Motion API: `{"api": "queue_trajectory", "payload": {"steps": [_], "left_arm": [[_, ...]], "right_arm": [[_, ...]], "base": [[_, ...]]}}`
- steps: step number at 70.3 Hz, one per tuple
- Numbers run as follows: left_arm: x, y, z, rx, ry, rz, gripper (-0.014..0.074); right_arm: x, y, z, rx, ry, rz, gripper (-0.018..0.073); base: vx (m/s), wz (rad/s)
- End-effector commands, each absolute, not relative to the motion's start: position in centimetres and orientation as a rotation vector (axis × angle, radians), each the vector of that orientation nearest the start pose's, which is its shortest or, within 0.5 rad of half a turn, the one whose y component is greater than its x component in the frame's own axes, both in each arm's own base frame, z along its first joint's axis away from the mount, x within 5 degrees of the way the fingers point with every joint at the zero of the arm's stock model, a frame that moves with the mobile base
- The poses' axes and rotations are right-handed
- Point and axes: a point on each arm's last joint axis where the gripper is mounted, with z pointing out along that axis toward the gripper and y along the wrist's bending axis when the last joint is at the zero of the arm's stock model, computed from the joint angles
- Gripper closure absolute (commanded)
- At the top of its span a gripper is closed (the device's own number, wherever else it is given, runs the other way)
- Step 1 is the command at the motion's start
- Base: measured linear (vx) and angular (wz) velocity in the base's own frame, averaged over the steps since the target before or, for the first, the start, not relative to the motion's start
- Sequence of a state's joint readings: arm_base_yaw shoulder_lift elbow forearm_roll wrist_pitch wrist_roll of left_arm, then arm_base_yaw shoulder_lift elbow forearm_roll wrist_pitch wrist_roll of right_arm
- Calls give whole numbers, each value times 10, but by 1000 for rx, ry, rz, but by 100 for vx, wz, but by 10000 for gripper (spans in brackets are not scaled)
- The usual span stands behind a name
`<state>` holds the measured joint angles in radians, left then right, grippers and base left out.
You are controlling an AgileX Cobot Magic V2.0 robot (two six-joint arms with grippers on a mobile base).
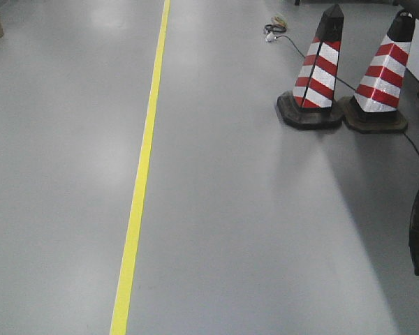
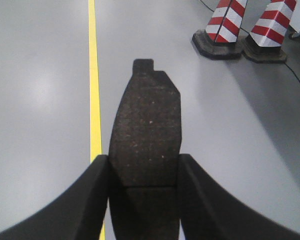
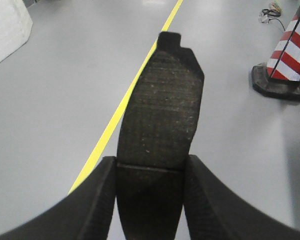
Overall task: Move and align brake pads A on conveyor
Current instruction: 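Drive the base along the yellow floor line past the cones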
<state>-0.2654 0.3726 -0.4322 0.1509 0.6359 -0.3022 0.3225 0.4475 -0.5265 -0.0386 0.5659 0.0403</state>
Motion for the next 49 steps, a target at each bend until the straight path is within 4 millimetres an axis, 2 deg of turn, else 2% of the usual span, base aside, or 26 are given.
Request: {"api": "queue_trajectory", "payload": {"steps": [1,49], "left_arm": [[80,-14,293,40,1953,-214,468],[80,-14,293,40,1953,-214,468]], "right_arm": [[88,27,326,-297,1829,191,522],[88,27,326,-297,1829,191,522]], "base": [[62,-5],[59,0]]}}
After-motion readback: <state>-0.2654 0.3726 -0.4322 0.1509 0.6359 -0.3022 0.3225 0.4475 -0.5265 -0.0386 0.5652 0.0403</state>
